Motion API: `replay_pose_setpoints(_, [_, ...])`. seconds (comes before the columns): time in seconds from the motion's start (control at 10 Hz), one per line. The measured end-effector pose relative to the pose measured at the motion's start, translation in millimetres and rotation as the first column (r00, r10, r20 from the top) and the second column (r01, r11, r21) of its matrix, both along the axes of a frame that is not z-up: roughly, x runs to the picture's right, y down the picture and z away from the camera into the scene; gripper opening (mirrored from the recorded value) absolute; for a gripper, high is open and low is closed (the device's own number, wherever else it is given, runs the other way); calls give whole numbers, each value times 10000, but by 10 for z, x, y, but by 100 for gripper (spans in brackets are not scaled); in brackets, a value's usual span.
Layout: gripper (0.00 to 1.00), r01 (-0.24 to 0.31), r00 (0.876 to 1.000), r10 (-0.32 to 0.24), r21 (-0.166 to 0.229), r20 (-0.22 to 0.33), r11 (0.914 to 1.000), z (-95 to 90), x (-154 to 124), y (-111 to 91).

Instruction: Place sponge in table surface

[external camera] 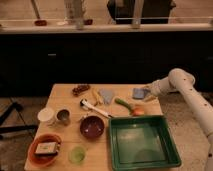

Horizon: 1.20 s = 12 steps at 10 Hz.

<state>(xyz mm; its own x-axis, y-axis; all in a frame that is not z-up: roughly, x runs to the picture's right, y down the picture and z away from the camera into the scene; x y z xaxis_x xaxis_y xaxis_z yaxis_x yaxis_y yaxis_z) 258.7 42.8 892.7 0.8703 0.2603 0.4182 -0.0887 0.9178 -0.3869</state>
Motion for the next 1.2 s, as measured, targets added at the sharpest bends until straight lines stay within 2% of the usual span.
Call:
replay_pose_setpoints(0.3, [0, -144, 9996, 136, -338, -242, 9993, 171, -37, 81])
replay_pose_setpoints(0.7, [0, -574, 9950, 556, -197, -830, 9982, 281, 33, 51])
replay_pose_setpoints(1.2, [0, -1089, 9884, 1053, -269, -1096, 9937, 475, 74, -73])
